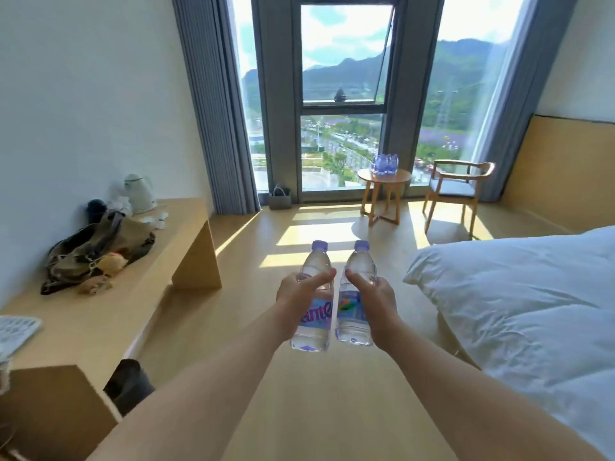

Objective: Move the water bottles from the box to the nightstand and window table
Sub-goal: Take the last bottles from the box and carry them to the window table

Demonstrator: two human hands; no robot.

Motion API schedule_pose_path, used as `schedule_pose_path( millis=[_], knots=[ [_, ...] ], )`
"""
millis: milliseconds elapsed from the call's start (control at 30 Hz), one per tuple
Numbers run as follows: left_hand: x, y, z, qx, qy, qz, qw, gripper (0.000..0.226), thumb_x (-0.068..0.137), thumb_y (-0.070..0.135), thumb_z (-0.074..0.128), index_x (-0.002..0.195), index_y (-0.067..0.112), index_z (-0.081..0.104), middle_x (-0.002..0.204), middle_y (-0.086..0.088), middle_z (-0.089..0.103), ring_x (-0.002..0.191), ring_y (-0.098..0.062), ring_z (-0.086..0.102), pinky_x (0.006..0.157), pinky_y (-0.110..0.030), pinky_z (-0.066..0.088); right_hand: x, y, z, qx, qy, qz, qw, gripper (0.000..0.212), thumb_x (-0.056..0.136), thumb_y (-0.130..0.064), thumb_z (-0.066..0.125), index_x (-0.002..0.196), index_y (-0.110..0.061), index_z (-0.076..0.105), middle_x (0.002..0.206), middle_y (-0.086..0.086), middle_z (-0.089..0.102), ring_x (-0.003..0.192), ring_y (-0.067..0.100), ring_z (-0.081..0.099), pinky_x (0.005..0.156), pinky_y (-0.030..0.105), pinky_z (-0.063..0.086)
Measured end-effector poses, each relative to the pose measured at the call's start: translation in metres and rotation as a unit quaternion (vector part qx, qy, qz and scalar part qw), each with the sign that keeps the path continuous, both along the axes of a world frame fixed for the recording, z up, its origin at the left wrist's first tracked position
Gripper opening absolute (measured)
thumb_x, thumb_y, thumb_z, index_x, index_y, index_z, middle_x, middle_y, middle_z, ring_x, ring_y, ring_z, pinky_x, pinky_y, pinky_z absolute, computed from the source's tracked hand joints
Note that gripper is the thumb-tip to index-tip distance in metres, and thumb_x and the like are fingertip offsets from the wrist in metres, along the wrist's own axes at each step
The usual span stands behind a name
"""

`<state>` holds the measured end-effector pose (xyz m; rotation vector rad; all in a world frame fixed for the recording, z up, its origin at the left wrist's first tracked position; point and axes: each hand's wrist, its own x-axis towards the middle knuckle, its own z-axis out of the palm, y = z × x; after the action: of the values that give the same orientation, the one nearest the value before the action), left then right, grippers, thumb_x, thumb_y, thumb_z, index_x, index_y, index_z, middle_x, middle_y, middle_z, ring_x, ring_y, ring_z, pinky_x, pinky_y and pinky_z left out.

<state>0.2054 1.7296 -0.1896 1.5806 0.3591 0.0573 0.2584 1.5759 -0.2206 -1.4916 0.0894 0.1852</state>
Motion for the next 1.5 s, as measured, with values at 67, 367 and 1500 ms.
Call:
schedule_pose_path(
  millis=[67, 367, 1500],
  knots=[
    [0.054, -0.001, -0.001, -0.007, 0.001, -0.019, 1.000, 0.067, 0.077, 0.053, 0.085, 0.122, 0.009, 0.059, 0.104, -0.019, 0.077, 0.088, -0.036, 0.078, 0.089, -0.055, 0.061, 0.047, -0.003, 0.002, 0.008, -0.010, -0.029, 0.999, 0.052, 0.080, -0.050, 0.081, 0.113, -0.016, 0.059, 0.106, 0.018, 0.072, 0.086, 0.036, 0.076, 0.080, 0.060, 0.062],
    [0.286, 0.017, 0.018, 0.004, 0.016, -0.059, 0.998, 0.053, 0.071, 0.061, 0.085, 0.101, 0.027, 0.058, 0.075, -0.001, 0.078, 0.063, -0.020, 0.078, 0.052, -0.028, 0.058, 0.241, 0.007, 0.023, -0.040, -0.014, -0.122, 0.992, 0.089, 0.048, -0.079, 0.084, 0.112, -0.021, 0.062, 0.097, 0.008, 0.076, 0.078, 0.025, 0.078, 0.075, 0.046, 0.065],
    [1.033, -0.004, -0.002, 0.036, 0.024, -0.079, 0.996, 0.061, 0.075, 0.064, 0.081, 0.112, 0.020, 0.062, 0.091, -0.009, 0.078, 0.078, -0.025, 0.078, 0.077, -0.039, 0.065, 0.974, -0.022, -0.003, -0.043, -0.012, -0.152, 0.987, 0.062, 0.070, -0.065, 0.082, 0.115, -0.028, 0.062, 0.103, 0.005, 0.074, 0.087, 0.026, 0.077, 0.081, 0.049, 0.064]
  ],
)
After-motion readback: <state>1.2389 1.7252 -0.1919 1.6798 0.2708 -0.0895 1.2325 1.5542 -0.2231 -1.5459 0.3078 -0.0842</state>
